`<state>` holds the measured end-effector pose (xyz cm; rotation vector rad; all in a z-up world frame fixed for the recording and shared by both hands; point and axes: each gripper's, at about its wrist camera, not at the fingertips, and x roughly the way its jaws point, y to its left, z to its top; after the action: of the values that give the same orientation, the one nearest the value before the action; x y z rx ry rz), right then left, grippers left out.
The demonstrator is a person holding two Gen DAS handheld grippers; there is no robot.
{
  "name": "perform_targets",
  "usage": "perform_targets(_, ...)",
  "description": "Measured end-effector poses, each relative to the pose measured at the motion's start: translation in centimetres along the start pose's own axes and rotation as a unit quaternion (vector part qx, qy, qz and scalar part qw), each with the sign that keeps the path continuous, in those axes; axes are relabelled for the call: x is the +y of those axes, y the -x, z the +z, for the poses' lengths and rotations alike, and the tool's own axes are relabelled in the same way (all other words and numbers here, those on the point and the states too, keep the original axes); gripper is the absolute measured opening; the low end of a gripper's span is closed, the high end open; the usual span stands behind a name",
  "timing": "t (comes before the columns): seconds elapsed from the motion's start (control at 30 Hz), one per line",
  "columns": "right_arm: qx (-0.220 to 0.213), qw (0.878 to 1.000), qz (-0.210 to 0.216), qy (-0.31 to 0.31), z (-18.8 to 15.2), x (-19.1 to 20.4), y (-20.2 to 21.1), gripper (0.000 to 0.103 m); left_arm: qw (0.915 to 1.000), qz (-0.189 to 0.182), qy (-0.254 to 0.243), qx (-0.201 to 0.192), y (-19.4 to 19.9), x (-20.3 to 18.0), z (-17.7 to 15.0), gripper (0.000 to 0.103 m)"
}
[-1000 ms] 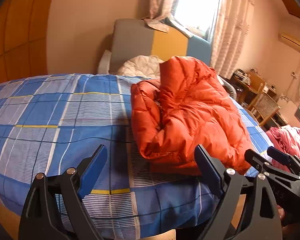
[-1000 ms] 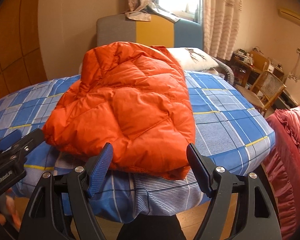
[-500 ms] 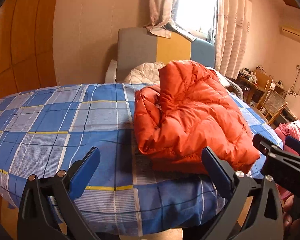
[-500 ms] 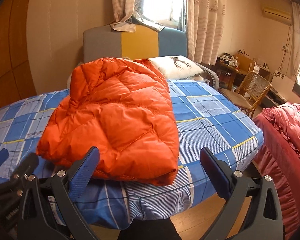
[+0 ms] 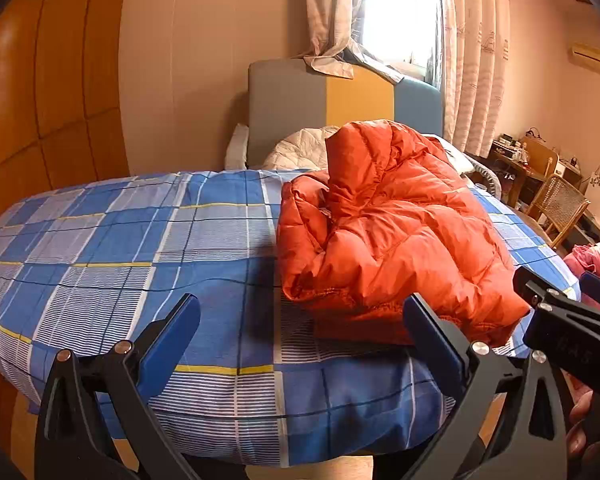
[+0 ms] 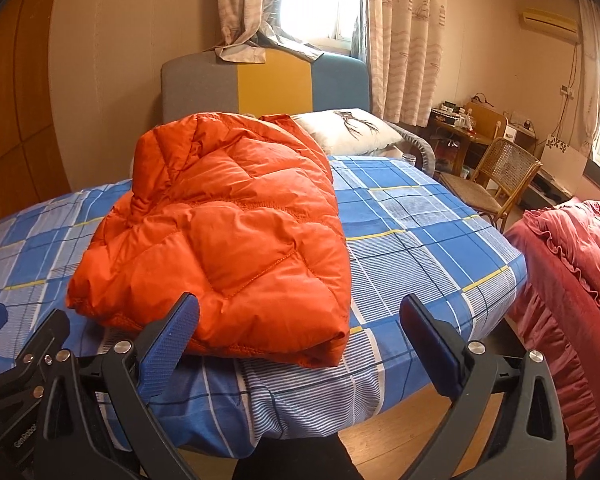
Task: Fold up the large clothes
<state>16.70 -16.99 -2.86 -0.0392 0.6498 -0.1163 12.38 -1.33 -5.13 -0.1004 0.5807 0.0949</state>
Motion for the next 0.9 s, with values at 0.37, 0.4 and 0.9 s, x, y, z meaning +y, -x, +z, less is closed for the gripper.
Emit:
perform_targets(0.37,-0.009,1.000,0.004,0.001,-0.1,0.2,0.3,0.100,0.9999,-0.002,-0.006,-0.009,0.4,-0.2,0.0,0.101)
perform_targets(0.4,-0.009,1.000,0.004,0.002,-0.1,0.2,0.3,0.100,0.9999,-0.003,-0.006,-0.009,0.4,-0.3,0.1,0.101)
perform_targets(0.9,-0.012,1.000,0.004,-0.006,-0.6,-0.2,0.6,0.100,0.9997,-0.006,-0.011,-0.020,1.1,-0.5,0.3,0.101)
